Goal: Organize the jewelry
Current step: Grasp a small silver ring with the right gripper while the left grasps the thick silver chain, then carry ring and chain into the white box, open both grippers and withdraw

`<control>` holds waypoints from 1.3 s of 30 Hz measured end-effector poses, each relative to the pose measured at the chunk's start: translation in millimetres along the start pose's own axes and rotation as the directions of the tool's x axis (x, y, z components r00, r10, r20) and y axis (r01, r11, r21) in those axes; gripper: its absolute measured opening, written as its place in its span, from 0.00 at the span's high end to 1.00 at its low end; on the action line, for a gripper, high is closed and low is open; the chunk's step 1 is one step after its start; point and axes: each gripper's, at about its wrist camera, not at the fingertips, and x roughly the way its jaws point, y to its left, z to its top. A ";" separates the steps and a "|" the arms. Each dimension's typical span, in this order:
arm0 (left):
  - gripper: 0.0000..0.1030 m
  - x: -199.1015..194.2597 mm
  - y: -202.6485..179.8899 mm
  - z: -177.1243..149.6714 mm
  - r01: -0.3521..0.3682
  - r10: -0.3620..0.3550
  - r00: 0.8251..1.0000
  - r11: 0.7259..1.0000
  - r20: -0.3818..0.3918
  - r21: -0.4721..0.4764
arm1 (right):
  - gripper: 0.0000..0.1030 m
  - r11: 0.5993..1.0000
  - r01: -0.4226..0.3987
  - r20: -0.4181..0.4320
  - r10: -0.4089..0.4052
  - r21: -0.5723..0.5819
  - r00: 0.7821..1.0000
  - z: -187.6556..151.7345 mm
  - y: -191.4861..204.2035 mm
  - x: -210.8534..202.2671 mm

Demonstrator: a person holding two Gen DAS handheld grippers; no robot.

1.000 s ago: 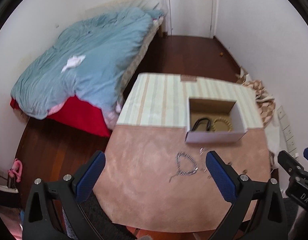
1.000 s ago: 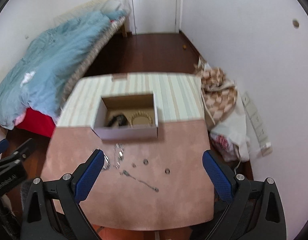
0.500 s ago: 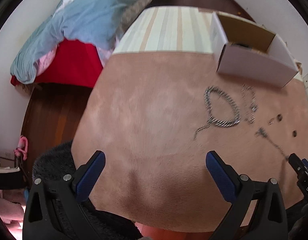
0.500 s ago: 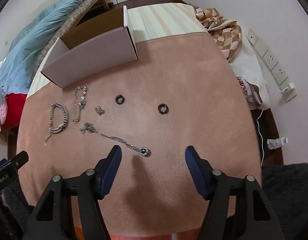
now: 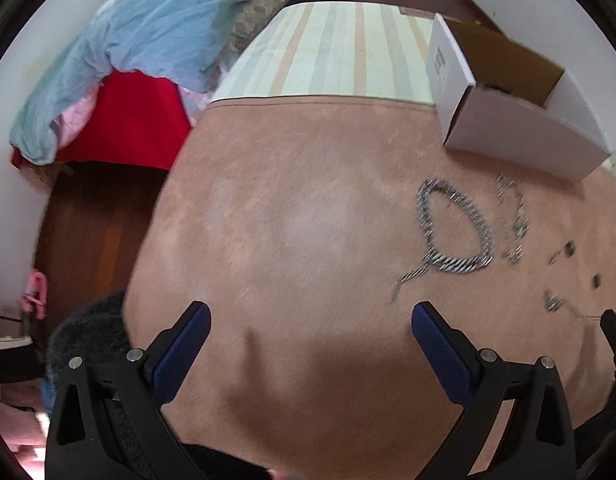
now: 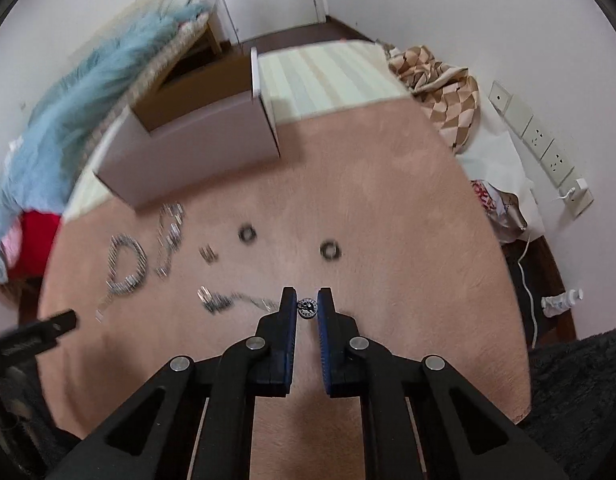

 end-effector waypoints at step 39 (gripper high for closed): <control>0.95 -48.3 -20.5 27.5 0.357 -0.376 0.921 0.920 0.099 0.164 | 0.90 0.997 -0.071 0.075 0.071 -0.003 0.995 36.2 9.7 -44.0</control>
